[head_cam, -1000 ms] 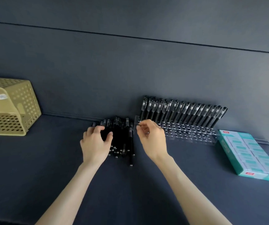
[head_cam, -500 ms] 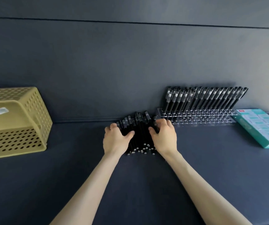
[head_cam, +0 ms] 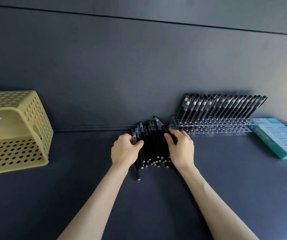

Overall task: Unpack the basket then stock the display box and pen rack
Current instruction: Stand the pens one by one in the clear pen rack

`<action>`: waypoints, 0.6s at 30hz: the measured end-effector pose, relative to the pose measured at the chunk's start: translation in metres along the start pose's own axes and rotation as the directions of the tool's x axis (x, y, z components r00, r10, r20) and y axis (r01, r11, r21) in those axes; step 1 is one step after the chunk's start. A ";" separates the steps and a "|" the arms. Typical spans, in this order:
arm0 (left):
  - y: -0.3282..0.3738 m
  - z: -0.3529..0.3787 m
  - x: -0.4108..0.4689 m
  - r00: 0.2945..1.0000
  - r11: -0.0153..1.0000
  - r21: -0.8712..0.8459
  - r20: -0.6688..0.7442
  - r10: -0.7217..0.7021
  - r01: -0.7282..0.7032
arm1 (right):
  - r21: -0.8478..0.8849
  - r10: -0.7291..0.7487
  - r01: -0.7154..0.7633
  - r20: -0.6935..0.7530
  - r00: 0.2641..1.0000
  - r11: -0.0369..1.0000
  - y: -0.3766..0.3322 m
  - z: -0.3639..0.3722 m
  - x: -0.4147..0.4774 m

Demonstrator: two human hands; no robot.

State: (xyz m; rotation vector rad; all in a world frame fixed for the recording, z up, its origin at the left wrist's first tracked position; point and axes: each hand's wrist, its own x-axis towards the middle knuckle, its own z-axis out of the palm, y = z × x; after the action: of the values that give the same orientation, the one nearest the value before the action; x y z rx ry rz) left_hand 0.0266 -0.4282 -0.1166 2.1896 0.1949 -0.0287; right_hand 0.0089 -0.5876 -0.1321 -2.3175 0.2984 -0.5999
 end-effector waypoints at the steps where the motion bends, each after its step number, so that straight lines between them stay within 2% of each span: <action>1: -0.001 0.001 -0.001 1.000 1.000 0.007 -0.001 0.023 -0.023 | 0.004 -0.001 0.001 -0.001 1.000 1.000 0.000 0.000 0.000; 5: -0.006 0.003 -0.002 0.998 0.998 -0.017 0.014 0.069 -0.069 | 0.007 -0.010 0.010 -0.016 1.000 1.000 0.001 0.000 0.001; 10: -0.001 -0.002 -0.007 0.998 0.945 -0.320 0.000 0.070 -0.066 | 0.138 -0.028 0.030 -0.014 1.000 0.990 -0.001 -0.009 0.004; 12: 0.009 0.002 -0.016 0.994 0.900 -0.426 0.021 0.107 -0.088 | 0.297 -0.018 0.001 0.057 0.998 0.955 -0.001 -0.019 0.007; 14: 0.024 0.009 -0.025 0.991 0.819 -0.569 0.048 0.124 -0.075 | 0.455 -0.070 -0.015 0.170 0.983 0.890 0.000 -0.032 0.010; 16: 0.042 0.016 -0.032 0.990 0.724 -0.688 0.067 0.122 -0.043 | 0.509 -0.186 0.031 0.256 0.949 0.860 0.007 -0.050 0.010; 18: 0.060 0.026 -0.038 0.989 0.677 -0.735 0.071 0.127 -0.034 | 0.534 -0.266 0.068 0.303 0.915 0.843 0.019 -0.070 0.010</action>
State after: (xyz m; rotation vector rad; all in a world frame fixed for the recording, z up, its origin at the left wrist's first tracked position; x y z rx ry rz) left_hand -0.0002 -0.4883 -0.0799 1.3688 0.0244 -0.0228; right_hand -0.0183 -0.6456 -0.0976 -1.8825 -0.2315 -0.2681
